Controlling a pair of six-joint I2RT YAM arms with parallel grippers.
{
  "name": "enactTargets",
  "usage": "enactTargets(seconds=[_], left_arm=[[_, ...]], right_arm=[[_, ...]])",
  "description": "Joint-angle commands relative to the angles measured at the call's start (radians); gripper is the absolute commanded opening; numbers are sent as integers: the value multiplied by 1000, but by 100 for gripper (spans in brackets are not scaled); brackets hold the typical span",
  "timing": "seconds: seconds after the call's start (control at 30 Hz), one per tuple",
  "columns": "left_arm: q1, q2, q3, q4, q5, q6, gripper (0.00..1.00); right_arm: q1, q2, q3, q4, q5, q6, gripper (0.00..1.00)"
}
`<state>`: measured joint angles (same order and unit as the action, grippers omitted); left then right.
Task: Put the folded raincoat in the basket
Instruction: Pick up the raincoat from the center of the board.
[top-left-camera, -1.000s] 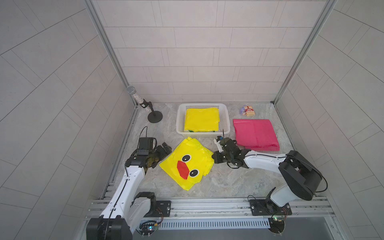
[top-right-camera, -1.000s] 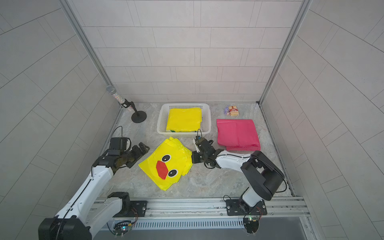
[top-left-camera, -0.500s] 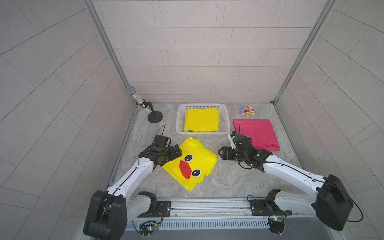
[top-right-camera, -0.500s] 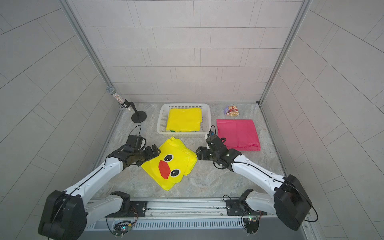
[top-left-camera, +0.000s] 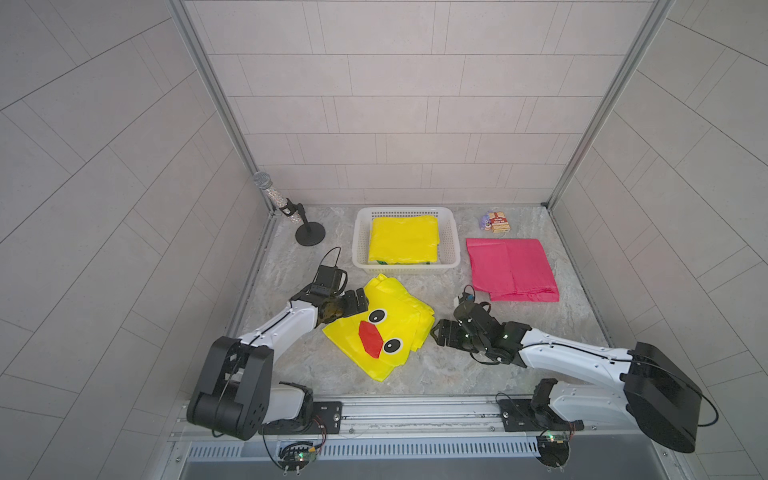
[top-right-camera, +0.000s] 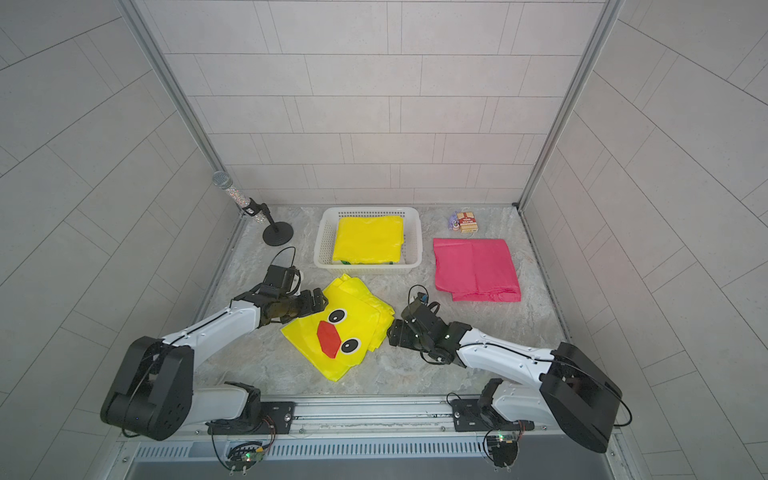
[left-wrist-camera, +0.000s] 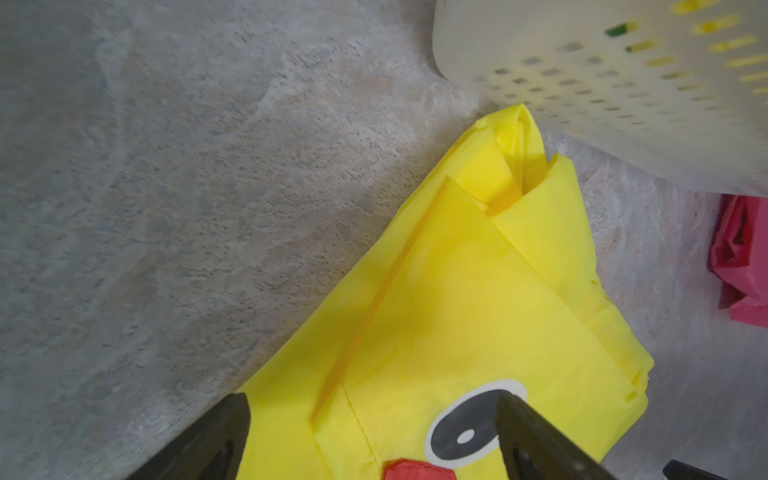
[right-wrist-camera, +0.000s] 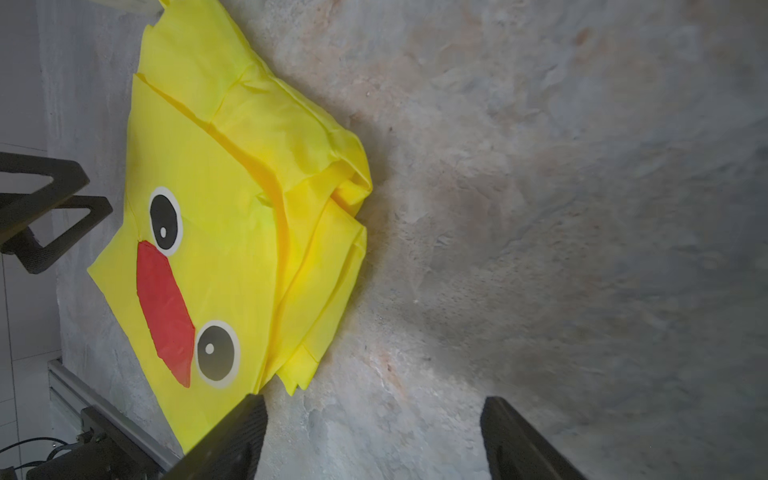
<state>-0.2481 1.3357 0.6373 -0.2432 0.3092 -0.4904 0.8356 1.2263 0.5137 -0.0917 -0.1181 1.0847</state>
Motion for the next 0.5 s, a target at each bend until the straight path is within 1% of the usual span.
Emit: enactTargets(seconds=[0.0, 0.07, 0.13, 0.27, 0.37, 0.47], left_arm=[[11, -9, -4, 57, 36, 55, 100], [14, -16, -33, 137, 69, 38, 100], [16, -10, -46, 182, 94, 40, 100], [24, 41, -33, 178, 125, 88, 100], [26, 59, -32, 156, 77, 114, 100], [36, 58, -23, 139, 25, 134, 100]], right_arm=[[22, 58, -6, 149, 31, 71, 87], [29, 111, -8, 207, 35, 96, 87], [34, 159, -6, 252, 35, 112, 88], [54, 222, -7, 313, 76, 139, 89], [68, 249, 2, 314, 107, 145, 90], [79, 276, 9, 325, 109, 155, 91]])
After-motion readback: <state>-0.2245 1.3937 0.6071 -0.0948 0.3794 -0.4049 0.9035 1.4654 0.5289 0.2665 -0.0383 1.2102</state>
